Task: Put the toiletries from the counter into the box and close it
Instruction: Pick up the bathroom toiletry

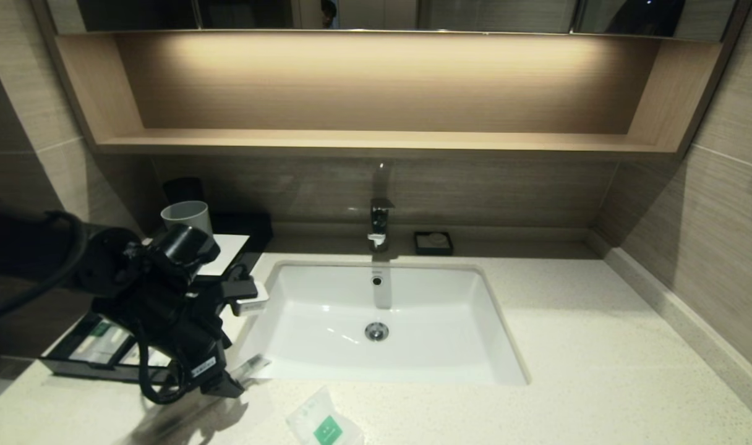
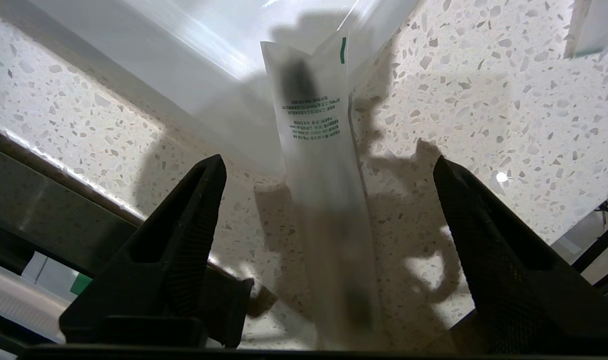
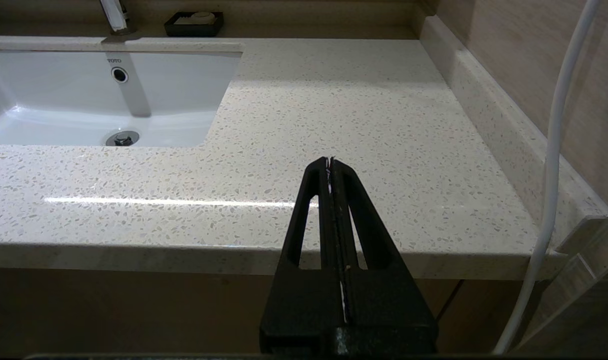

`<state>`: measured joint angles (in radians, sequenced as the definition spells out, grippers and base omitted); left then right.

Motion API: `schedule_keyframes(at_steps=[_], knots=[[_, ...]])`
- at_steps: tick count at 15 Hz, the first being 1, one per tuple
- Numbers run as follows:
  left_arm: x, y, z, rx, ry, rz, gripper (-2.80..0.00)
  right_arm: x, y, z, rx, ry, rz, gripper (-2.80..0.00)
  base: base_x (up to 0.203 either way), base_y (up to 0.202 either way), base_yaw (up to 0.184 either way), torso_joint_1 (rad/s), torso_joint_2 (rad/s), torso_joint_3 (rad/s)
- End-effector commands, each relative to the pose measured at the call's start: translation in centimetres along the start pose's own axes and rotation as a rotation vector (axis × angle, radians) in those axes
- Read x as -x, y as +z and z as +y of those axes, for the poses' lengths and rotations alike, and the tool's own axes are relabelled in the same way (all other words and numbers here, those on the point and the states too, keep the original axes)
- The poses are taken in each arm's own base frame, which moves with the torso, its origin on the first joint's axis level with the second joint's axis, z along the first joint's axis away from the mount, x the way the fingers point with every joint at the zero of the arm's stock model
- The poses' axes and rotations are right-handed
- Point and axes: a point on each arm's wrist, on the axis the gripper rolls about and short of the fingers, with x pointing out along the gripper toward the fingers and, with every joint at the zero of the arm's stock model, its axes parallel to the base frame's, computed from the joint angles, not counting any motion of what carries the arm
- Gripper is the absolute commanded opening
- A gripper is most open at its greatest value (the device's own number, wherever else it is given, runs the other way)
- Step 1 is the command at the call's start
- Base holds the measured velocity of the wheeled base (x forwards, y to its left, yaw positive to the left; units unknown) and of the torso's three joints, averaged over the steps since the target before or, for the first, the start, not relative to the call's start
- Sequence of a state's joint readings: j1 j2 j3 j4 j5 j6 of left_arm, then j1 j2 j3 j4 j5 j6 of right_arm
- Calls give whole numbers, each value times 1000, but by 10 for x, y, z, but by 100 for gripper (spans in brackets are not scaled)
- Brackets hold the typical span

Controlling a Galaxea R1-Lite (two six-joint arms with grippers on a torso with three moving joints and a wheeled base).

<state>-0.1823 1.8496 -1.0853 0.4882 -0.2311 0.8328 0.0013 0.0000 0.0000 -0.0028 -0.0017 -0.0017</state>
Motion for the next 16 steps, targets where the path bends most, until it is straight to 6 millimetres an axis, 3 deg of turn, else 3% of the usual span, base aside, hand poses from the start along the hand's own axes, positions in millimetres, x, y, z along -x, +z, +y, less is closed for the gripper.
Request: schedule_keyframes(at_steps=[1, 16], knots=[[-6, -1, 1, -2, -12, 8, 0, 0, 0, 0, 0, 0, 0, -280, 0, 0, 0, 0, 0, 0], [-19, -3, 3, 6, -34, 30, 0, 0, 0, 0, 0, 0, 0, -280, 0, 0, 0, 0, 0, 0]])
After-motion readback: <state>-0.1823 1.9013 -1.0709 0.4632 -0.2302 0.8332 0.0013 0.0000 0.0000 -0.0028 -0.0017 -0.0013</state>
